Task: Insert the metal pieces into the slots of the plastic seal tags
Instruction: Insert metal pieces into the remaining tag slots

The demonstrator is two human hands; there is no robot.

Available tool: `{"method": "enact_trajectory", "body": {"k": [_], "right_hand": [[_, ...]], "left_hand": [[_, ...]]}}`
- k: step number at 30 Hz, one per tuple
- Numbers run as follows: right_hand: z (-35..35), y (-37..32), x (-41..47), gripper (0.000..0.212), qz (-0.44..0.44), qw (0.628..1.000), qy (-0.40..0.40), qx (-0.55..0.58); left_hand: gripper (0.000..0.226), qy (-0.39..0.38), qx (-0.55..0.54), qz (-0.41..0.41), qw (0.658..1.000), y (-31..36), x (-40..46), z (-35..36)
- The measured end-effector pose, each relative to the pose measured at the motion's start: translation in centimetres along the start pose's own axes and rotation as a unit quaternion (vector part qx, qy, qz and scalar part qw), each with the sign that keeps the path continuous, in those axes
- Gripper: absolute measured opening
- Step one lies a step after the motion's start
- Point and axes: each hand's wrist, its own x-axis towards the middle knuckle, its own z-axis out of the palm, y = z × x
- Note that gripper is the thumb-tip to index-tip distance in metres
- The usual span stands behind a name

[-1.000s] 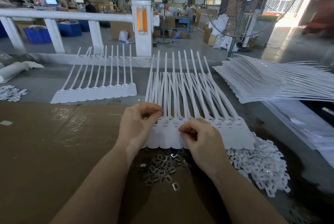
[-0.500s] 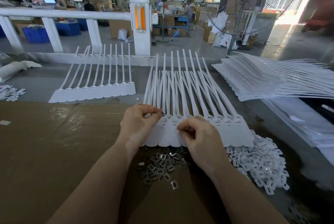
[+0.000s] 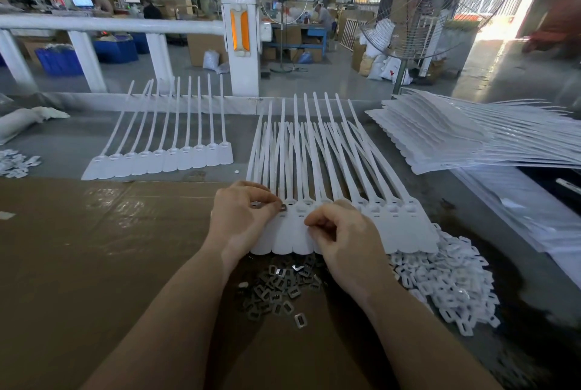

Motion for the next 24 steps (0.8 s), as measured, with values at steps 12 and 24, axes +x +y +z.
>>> {"method": "enact_trajectory", "body": {"k": [12,24], "right_hand": [[-0.06,-0.06,-0.01,0.012,-0.005,1.000,-0.003,-0.004],[0.03,0.05,0.01,0.013,-0.006,1.000,-0.001,-0.006]], "left_hand": [[0.019,0.027,-0.023,-0.013,0.999,0.04,-0.08,0.17],[0.031,0.044,-0.074,-0.023,0.996,0.05,-0.31,0.26]]}}
